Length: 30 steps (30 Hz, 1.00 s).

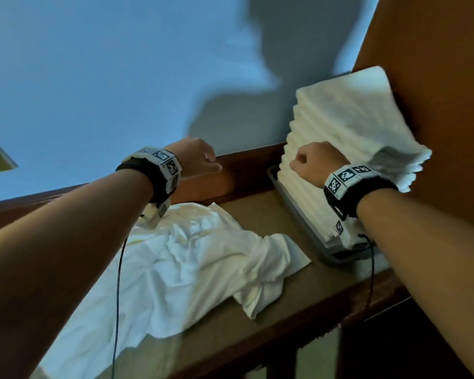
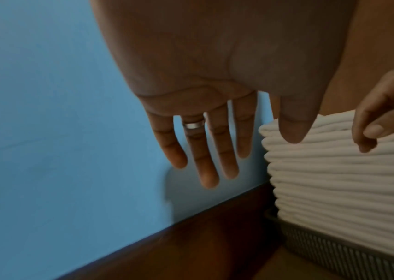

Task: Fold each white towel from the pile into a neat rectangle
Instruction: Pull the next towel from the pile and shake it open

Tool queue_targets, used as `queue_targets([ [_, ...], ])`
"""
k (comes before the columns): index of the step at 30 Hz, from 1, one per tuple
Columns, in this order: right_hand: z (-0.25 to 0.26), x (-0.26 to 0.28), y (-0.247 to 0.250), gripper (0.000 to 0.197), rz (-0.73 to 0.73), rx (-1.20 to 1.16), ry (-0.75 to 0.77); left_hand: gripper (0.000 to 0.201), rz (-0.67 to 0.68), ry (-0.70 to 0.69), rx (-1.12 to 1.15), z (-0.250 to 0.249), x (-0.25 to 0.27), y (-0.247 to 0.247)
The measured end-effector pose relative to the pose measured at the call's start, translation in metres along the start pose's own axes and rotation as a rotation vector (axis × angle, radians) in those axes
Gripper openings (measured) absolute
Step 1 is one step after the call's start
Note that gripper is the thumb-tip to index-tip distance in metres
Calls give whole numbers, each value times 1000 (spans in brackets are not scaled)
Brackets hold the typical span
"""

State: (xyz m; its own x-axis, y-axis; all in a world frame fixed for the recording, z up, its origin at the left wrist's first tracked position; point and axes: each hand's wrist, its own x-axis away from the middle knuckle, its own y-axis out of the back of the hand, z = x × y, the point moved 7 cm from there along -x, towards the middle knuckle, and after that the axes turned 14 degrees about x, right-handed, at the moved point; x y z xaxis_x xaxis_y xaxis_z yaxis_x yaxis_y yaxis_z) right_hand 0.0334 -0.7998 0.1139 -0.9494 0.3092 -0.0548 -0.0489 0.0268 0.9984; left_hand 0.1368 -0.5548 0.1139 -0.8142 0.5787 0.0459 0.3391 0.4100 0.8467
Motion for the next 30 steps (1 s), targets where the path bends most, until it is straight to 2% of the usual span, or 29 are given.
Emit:
queue_targets([
  [5, 128, 32, -76, 24, 219, -56, 164, 23, 40, 201, -22, 118, 82, 1],
  [9, 206, 45, -134, 24, 351, 28, 300, 24, 92, 361, 5, 205, 125, -14],
  [14, 259, 35, -189, 23, 448, -19, 318, 25, 133, 442, -11, 269, 142, -48],
  [17, 289, 16, -214, 32, 472, -34, 347, 39, 127, 506, -33, 305, 138, -66],
  [20, 318, -10, -234, 21, 456, -90, 372, 45, 70, 530, -35, 339, 123, -70],
  [23, 342, -33, -261, 42, 466, -94, 388, 54, 51, 556, -82, 370, 104, -74],
  [26, 352, -46, -287, 56, 489, 5, 348, 61, 122, 575, -158, 397, 93, -90],
  [28, 358, -46, -299, 57, 499, 31, 337, 60, 184, 627, -147, 412, 95, -105],
  [30, 363, -43, -303, 51, 489, 19, 338, 52, 154, 667, -100, 422, 99, -112],
])
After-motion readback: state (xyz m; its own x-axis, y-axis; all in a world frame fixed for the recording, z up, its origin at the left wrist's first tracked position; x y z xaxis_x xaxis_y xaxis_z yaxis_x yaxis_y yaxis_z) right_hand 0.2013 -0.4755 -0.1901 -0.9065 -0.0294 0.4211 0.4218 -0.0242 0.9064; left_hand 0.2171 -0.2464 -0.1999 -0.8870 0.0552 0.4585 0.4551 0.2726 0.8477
